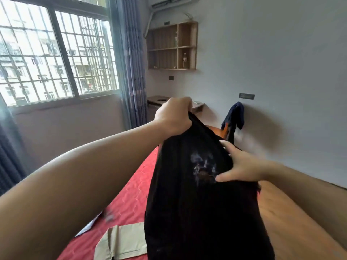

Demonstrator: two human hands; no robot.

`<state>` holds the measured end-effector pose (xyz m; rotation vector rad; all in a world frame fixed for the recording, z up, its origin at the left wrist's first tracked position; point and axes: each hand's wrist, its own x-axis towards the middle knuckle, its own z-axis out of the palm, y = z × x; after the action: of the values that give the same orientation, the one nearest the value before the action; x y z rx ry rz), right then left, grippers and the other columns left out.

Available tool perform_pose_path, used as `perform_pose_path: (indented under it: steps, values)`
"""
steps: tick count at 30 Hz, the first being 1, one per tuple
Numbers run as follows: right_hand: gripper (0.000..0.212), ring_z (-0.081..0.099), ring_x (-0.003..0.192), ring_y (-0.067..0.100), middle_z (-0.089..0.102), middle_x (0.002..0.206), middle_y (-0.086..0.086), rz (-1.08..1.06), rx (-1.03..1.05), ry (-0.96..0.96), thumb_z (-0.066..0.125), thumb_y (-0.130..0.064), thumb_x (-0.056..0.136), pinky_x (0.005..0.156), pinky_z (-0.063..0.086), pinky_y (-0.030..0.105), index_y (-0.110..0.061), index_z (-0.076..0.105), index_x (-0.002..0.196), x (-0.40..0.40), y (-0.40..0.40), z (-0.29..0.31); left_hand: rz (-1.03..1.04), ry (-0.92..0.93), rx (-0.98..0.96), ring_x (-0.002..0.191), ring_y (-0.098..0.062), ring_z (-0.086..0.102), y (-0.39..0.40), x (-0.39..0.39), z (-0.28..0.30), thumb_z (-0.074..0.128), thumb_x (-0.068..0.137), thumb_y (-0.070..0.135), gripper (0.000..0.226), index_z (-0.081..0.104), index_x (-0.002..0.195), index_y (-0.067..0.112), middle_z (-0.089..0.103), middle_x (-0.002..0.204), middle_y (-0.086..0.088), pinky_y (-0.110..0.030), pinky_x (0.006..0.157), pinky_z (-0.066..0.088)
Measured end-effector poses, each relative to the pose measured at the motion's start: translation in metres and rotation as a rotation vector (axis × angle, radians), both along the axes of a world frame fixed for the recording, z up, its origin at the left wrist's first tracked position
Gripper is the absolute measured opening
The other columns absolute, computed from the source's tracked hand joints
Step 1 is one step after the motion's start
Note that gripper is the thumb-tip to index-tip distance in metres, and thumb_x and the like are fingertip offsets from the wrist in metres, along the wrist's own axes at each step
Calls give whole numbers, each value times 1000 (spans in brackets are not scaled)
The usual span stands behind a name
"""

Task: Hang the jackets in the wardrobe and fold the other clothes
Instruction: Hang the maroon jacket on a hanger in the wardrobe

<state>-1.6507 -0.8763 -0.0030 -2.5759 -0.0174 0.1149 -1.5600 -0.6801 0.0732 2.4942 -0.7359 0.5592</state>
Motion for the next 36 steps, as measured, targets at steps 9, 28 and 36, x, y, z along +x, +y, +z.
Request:
perform_pose_path:
  steps: [9, 28, 36]
  values:
    - [12, 60, 85, 26, 62, 82, -1, -381, 224, -552, 60, -12, 84, 68, 39, 29, -23, 60, 88, 69, -12, -19, 27, -108, 219, 87, -30, 56, 2, 9, -36, 53, 77, 6, 47, 46, 119, 27, 61, 109, 1, -38, 72, 43]
    - [22, 60, 81, 18, 67, 86, 2, -430, 184, -735, 63, -1, 80, 71, 43, 21, -19, 69, 91, 50, -82, 52, -109, 487, -360, 104, -18, 63, -73, 46, -110, 80, 73, 20, 50, 59, 119, 19, 66, 105, 3, -26, 83, 47]
    - [11, 61, 81, 31, 62, 81, -1, -464, -175, -597, 66, -35, 86, 68, 47, 37, -36, 56, 88, -3, -186, 7, -105, -74, -232, 98, -23, 63, -176, 20, 18, 57, 75, 14, 42, 63, 111, 35, 68, 105, 6, -36, 83, 53]
